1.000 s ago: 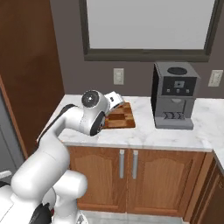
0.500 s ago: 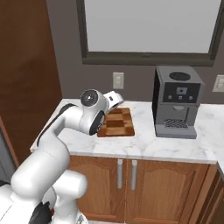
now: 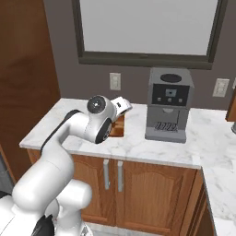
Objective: Move the cutting board and knife to the sink. Then move spray from the cabinet to the counter.
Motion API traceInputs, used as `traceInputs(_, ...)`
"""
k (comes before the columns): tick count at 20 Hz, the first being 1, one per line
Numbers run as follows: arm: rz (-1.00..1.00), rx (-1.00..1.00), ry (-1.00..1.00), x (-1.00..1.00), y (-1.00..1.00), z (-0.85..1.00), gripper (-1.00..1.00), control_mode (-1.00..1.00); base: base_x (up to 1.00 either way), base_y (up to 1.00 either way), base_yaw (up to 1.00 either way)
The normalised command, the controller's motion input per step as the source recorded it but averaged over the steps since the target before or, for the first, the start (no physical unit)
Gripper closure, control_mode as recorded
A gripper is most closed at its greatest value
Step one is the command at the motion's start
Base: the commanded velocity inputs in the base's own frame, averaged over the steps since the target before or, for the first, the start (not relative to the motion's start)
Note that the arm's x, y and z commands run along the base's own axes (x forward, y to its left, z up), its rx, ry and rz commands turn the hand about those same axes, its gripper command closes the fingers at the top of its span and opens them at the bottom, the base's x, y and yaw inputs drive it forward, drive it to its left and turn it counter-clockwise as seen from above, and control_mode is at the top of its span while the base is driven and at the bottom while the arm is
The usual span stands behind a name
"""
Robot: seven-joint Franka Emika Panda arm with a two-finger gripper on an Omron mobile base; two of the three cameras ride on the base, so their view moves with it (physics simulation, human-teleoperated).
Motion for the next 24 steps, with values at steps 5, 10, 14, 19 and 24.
traceInputs(5, 0.0, 0.0, 0.0, 0.0, 0.0, 0.0, -1.0, 1.0, 0.17, 0.1, 0.0)
traceInputs(10, 0.0, 0.0, 0.0, 0.0, 0.0, 0.0, -1.0, 1.0, 0.13, 0.34, 0.01)
traceInputs(14, 0.0, 0.0, 0.0, 0.0, 0.0, 0.0, -1.0, 1.0, 0.09, 0.2, 0.0)
traceInputs(19, 0.0, 0.0, 0.0, 0.0, 0.0, 0.0, -1.0, 1.0, 0.23, 0.19, 0.0)
traceInputs(24, 0.0, 0.0, 0.0, 0.0, 0.0, 0.0, -1.0, 1.0, 0.44, 0.22, -0.01)
